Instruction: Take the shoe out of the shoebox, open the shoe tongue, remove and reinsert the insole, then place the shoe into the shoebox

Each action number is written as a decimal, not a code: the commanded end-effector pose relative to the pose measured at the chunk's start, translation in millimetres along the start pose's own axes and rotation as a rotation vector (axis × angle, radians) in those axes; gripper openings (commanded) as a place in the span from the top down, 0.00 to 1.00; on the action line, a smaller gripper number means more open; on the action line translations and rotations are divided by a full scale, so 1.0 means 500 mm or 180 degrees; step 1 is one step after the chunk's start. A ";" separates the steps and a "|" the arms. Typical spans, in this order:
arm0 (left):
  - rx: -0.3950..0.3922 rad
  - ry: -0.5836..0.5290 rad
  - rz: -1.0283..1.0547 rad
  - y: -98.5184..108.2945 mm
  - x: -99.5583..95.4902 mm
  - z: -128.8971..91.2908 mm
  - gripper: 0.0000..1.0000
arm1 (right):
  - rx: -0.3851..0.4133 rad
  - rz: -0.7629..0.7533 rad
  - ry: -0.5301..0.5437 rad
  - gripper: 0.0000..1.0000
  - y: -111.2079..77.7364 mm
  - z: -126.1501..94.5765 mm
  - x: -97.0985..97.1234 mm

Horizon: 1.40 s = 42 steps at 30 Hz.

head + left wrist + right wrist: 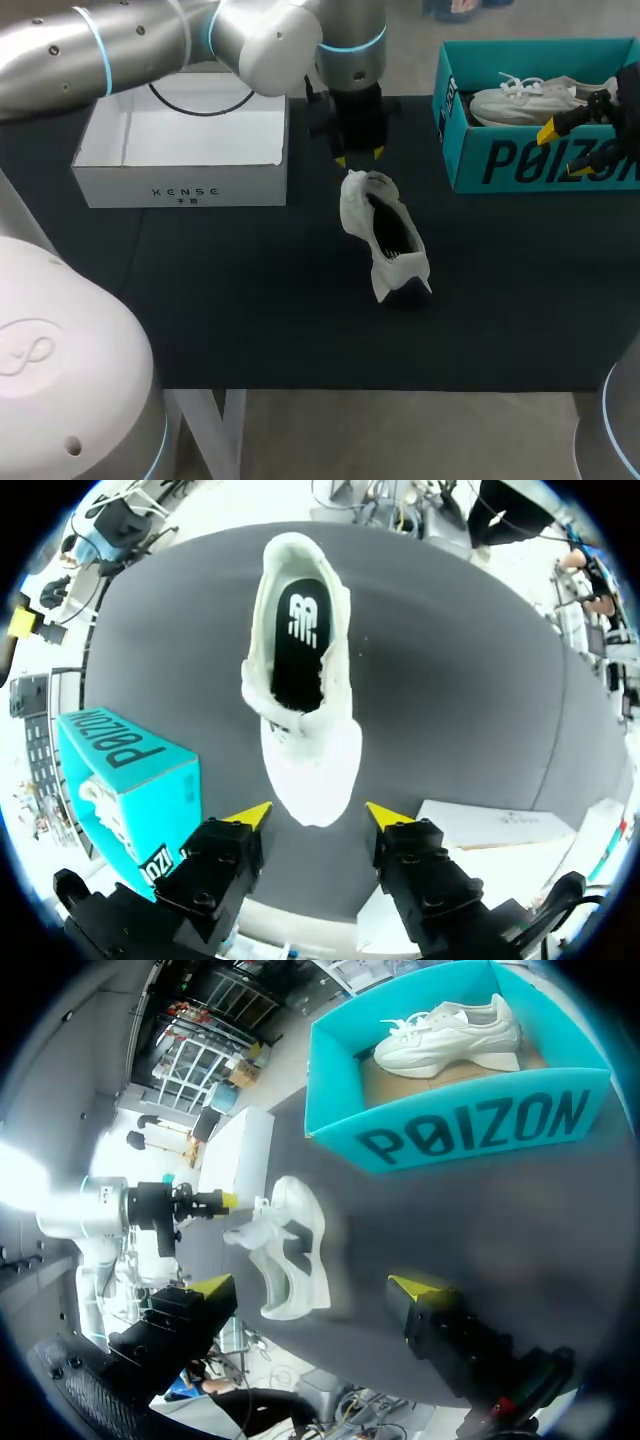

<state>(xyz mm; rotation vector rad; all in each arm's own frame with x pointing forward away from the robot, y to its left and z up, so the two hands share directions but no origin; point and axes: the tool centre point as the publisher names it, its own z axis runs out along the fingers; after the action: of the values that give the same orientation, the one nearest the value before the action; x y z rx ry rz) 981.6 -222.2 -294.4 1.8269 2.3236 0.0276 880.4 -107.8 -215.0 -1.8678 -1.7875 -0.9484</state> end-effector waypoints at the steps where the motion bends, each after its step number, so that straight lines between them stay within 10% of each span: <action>1: 0.0038 0.0067 0.0046 -0.021 -0.012 0.025 1.00 | -0.0001 0.0002 -0.0006 0.00 -0.001 0.000 0.000; 42: 0.0571 0.0328 0.0173 -0.132 -0.013 0.035 1.00 | -0.0001 0.0002 -0.0006 0.00 -0.001 0.000 0.000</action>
<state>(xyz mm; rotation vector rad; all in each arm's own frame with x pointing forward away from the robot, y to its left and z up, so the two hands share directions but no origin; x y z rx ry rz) 921.0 -238.6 -312.4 2.0030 2.4100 -0.0926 880.4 -107.9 -214.9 -1.8680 -1.7874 -0.9486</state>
